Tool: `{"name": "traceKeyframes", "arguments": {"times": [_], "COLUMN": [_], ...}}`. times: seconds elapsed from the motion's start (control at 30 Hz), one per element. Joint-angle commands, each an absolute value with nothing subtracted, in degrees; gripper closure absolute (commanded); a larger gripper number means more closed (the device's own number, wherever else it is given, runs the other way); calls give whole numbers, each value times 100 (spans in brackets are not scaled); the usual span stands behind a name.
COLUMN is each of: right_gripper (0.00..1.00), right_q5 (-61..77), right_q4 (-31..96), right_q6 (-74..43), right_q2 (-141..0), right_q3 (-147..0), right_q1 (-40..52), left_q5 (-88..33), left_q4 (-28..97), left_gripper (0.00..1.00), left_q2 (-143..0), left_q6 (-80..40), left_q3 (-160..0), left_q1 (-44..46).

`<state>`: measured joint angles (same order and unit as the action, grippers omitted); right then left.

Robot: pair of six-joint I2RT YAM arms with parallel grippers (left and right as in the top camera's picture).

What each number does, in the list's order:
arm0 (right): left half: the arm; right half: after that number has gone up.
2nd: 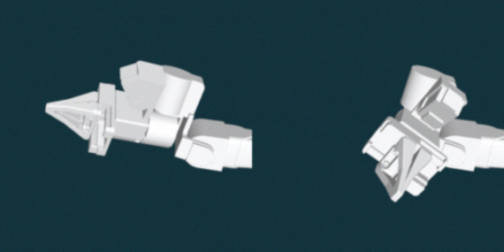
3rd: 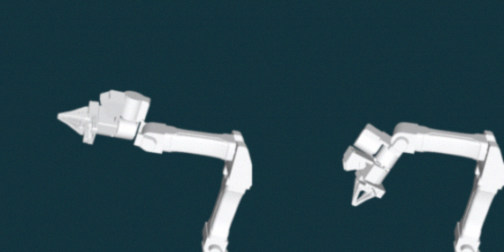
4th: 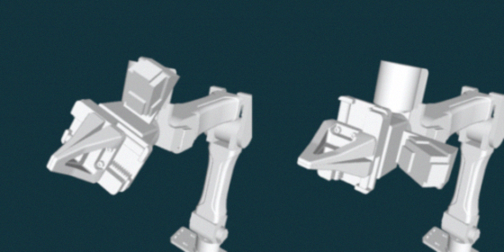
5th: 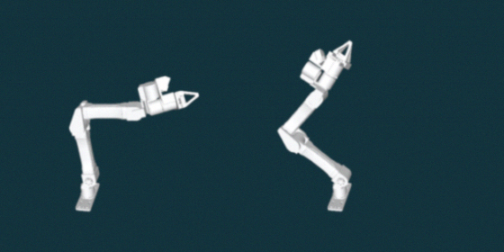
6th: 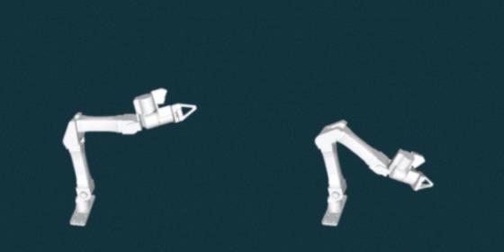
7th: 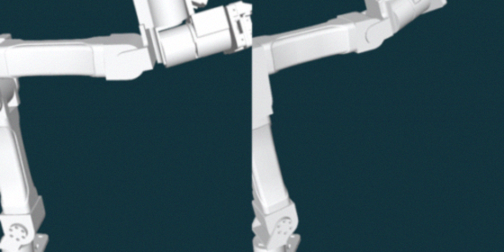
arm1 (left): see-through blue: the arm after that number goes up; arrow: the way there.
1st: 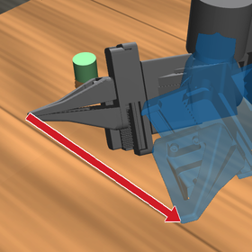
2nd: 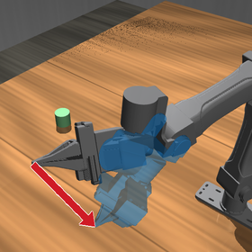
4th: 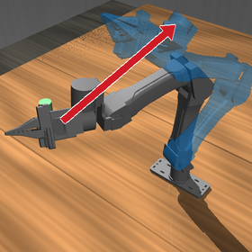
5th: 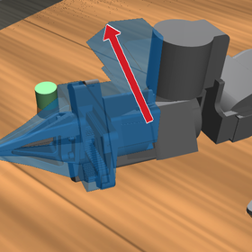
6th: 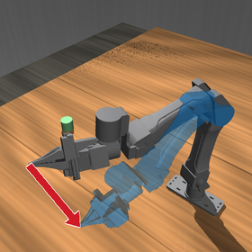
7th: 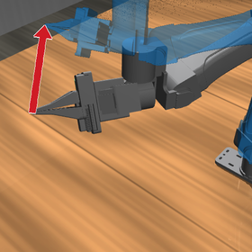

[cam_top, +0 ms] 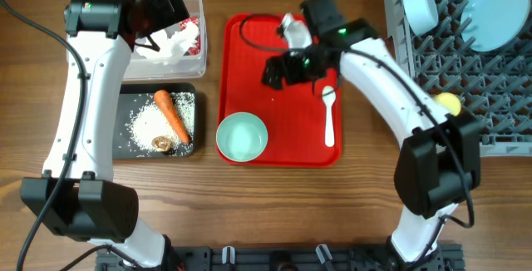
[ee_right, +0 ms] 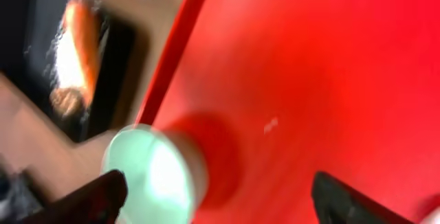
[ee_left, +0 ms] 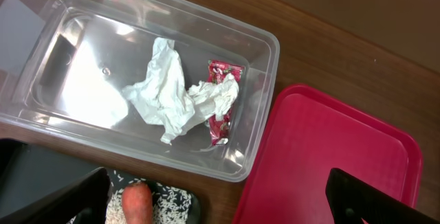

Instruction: Sort waste into correct bins and load items into the dishwasher rack

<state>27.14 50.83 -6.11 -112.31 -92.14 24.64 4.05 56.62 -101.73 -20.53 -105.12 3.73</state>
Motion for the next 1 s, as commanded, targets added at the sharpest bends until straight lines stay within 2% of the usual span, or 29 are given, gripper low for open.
{"name": "traceKeyframes", "arguments": {"times": [0.0, 0.3, 0.37, 0.47, 0.73, 0.8, 0.97], "right_gripper": [14, 19, 28, 37, 51, 57, 89], "right_q5": [3028, 2541, 2436, 2359, 2700, 2703, 2698], "right_q4": [5199, 5321, 5306, 5288, 5269, 5251, 5203], "right_q6": [-1096, -2145, -2290, -2408, -2327, -2338, -2401], "right_q2": [-11231, -11483, -11555, -11723, -12077, -12077, -12077], "right_q3": [-8873, -8635, -8624, -8611, -8613, -8613, -8613], "right_q1": [2880, 3271, 3262, 3262, 3173, 3159, 3157], "left_q5": [460, 460, 460, 460, 460, 460, 460], "left_q4": [5645, 5645, 5645, 5645, 5645, 5645, 5645], "left_gripper": [0, 0, 0, 0, 0, 0, 0], "left_q2": [-10191, -10191, -10189, -10191, -10189, -10191, -10189], "left_q6": [-2147, -2147, -2147, -2147, -2147, -2147, -2147], "left_q3": [-10501, -10501, -10501, -10501, -10501, -10501, -10501], "left_q1": [357, 357, 357, 357, 357, 357, 357]}}
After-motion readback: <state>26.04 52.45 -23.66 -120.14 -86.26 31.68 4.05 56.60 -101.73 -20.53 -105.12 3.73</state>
